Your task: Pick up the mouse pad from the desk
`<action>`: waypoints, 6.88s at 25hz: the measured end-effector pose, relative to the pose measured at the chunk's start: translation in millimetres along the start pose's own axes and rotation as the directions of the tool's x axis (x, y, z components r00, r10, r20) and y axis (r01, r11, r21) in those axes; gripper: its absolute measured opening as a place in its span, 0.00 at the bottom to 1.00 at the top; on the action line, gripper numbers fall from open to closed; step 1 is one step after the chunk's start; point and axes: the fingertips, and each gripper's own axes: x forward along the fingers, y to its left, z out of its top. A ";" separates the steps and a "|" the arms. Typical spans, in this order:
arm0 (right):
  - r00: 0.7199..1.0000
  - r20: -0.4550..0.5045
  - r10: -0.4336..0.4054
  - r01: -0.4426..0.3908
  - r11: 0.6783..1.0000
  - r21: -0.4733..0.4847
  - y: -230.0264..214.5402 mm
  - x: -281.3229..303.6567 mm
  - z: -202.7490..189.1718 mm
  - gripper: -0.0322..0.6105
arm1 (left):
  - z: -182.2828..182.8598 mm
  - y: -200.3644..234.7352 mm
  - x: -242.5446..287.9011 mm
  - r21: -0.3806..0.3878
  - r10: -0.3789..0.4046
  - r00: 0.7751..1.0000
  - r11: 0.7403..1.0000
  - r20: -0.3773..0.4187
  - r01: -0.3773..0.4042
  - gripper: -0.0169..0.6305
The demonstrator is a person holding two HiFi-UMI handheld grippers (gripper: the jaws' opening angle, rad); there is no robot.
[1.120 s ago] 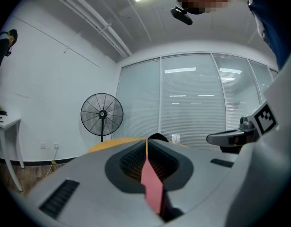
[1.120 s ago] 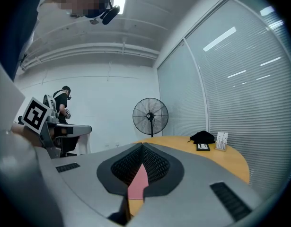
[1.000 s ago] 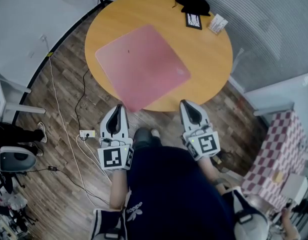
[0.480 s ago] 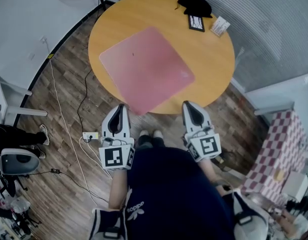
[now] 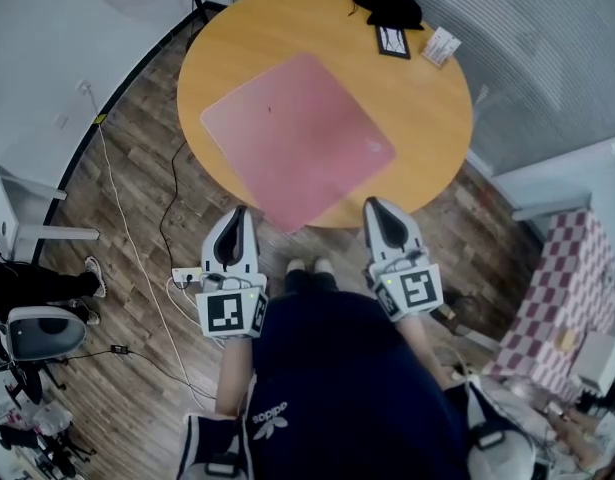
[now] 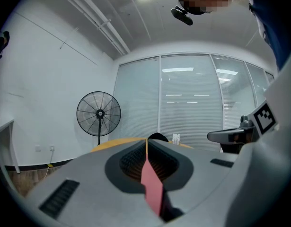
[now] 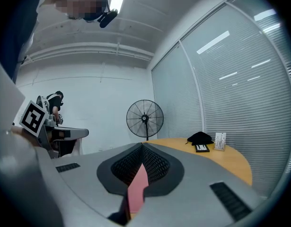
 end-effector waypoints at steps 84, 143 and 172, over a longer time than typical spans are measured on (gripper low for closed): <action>0.980 -0.178 -0.092 0.101 0.994 0.042 -4.9 16.8 -52.3 0.05 | -264.9 -53.0 53.6 -0.740 -0.611 0.656 0.662 -0.442 0.118 0.06; 0.987 0.100 -0.127 0.134 0.989 -0.069 -53.4 10.6 38.6 0.05 | 115.6 11.3 268.4 -0.172 -0.304 0.948 0.933 0.091 0.315 0.06; 0.960 0.263 -0.096 0.129 0.985 -0.114 -69.0 19.3 116.7 0.05 | 269.3 -14.5 140.9 0.067 -0.344 0.866 0.937 0.363 0.344 0.06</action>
